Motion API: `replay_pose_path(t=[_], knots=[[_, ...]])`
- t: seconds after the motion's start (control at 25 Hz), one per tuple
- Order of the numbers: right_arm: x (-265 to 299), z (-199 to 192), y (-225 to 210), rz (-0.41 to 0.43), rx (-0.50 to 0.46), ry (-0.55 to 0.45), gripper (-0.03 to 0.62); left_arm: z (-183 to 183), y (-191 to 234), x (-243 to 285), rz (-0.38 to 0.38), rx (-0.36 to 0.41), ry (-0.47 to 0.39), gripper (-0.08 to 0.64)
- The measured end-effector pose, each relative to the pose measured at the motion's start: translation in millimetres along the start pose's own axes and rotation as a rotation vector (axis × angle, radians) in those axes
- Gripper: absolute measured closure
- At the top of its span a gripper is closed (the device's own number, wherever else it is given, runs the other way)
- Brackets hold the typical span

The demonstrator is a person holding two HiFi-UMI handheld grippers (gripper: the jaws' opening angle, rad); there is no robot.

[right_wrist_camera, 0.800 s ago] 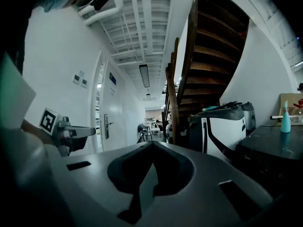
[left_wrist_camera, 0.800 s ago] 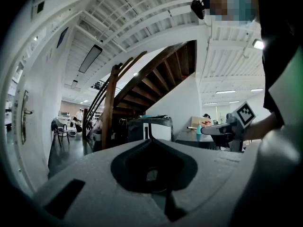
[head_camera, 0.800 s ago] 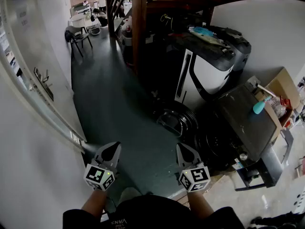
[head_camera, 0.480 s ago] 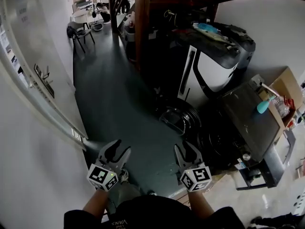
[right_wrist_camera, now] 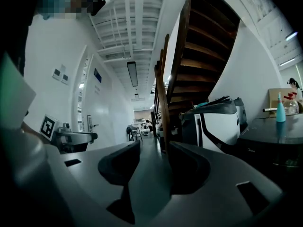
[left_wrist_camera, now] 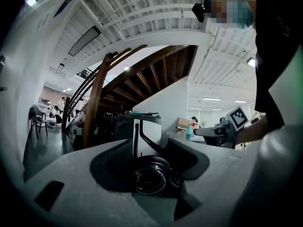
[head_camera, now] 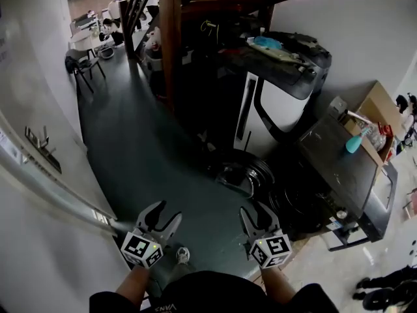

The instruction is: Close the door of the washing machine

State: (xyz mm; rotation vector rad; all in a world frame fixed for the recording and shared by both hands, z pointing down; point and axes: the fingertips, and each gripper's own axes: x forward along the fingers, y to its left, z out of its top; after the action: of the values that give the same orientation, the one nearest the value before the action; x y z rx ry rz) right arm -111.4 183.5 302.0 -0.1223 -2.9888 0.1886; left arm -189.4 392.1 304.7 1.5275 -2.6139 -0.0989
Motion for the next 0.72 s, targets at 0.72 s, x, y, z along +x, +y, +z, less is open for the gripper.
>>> replay_pose_path(t=[0.72], knots=[[54.5,5.9,2.3,-0.331,0.069,-0.048,0.433,-3.6,97.5,71.8,-0.335,0.033,0.093,0.336]])
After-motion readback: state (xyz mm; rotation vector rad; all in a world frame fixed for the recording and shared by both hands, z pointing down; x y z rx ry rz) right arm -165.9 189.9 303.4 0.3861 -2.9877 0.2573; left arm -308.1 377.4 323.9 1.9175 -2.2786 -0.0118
